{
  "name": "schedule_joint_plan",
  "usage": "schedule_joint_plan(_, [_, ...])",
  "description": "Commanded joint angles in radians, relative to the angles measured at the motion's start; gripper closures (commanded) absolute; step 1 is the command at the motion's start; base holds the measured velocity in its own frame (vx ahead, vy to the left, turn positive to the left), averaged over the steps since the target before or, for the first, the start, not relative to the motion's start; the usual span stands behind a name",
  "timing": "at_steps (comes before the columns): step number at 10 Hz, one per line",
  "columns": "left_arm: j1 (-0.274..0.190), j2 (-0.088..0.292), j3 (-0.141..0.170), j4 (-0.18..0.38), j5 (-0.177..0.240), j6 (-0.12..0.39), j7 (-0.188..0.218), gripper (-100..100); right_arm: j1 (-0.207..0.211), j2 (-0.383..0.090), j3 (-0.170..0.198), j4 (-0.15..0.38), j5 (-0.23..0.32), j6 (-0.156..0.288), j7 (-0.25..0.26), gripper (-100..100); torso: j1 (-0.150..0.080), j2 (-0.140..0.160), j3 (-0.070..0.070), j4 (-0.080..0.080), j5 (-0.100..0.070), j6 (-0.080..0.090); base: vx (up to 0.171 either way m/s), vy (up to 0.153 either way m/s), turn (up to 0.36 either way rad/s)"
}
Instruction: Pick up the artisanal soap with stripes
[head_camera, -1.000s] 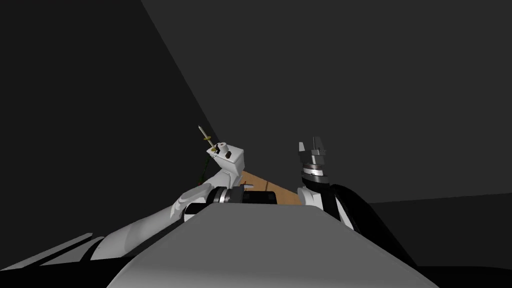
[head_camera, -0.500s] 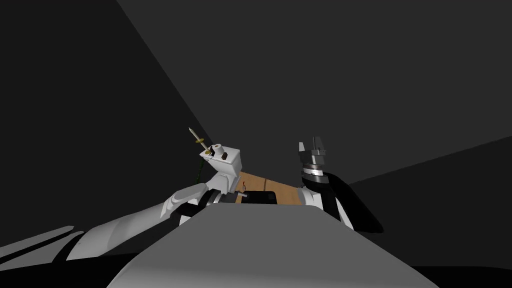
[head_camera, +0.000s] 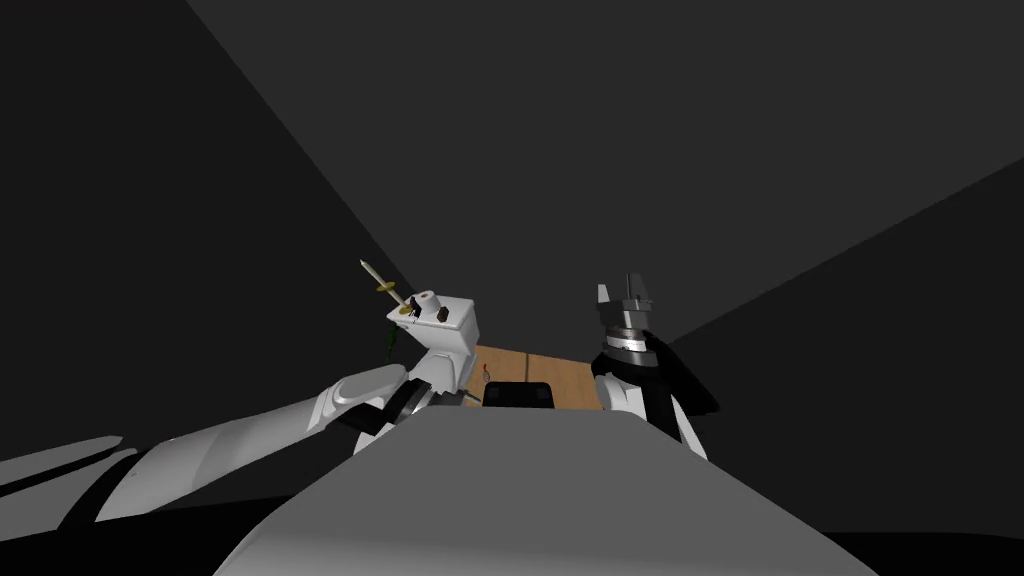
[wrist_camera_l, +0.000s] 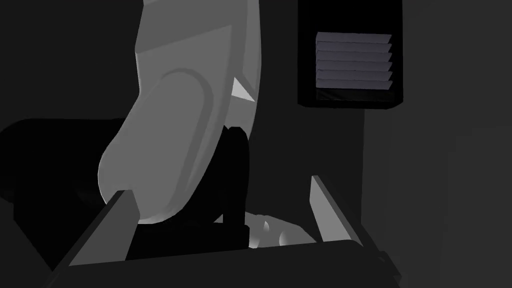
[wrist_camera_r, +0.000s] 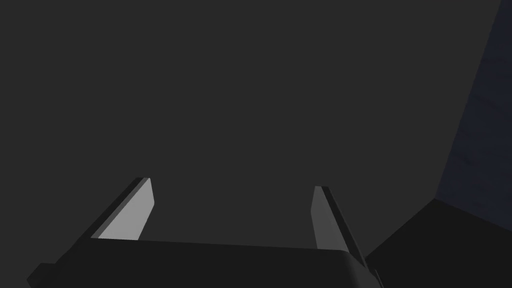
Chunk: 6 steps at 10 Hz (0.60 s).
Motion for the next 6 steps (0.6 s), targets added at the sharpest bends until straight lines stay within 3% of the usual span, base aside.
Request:
schedule_joint_plan(1, [-0.032, 0.05, -0.025, 0.026, -0.05, -0.02, -0.035, -100, 0.0, 0.0, 0.0, 0.0, 0.0, 0.0, 0.0, 0, 0.0, 0.0, 0.0, 0.0, 0.0, 0.0, -0.066, 0.052, -0.335])
schedule_joint_plan(2, [-0.032, 0.056, -0.025, 0.026, -0.057, -0.02, -0.035, -100, 0.0, 0.0, 0.0, 0.0, 0.0, 0.0, 0.0, 0, 0.0, 0.0, 0.0, 0.0, 0.0, 0.001, -0.06, 0.055, -0.167])
schedule_joint_plan(3, [-0.059, 0.098, -0.047, 0.043, -0.097, -0.03, -0.06, -100, 0.0, 0.0, 0.0, 0.0, 0.0, 0.0, 0.0, 0, 0.0, 0.0, 0.0, 0.0, 0.0, 0.0, -0.058, 0.053, -0.293])
schedule_joint_plan(4, [-0.059, 0.098, -0.047, 0.043, -0.106, -0.03, -0.06, -100, 0.0, 0.0, 0.0, 0.0, 0.0, 0.0, 0.0, 0, 0.001, 0.0, 0.0, 0.0, 0.0, 0.001, -0.048, 0.058, -0.149])
schedule_joint_plan(6, [-0.113, 0.164, -0.084, 0.076, -0.181, -0.044, -0.109, -100, 0.0, 0.0, 0.0, 0.0, 0.0, 0.0, 0.0, 0, 0.0, 0.0, 0.0, 0.0, 0.0, 0.001, -0.09, 0.068, -0.357])
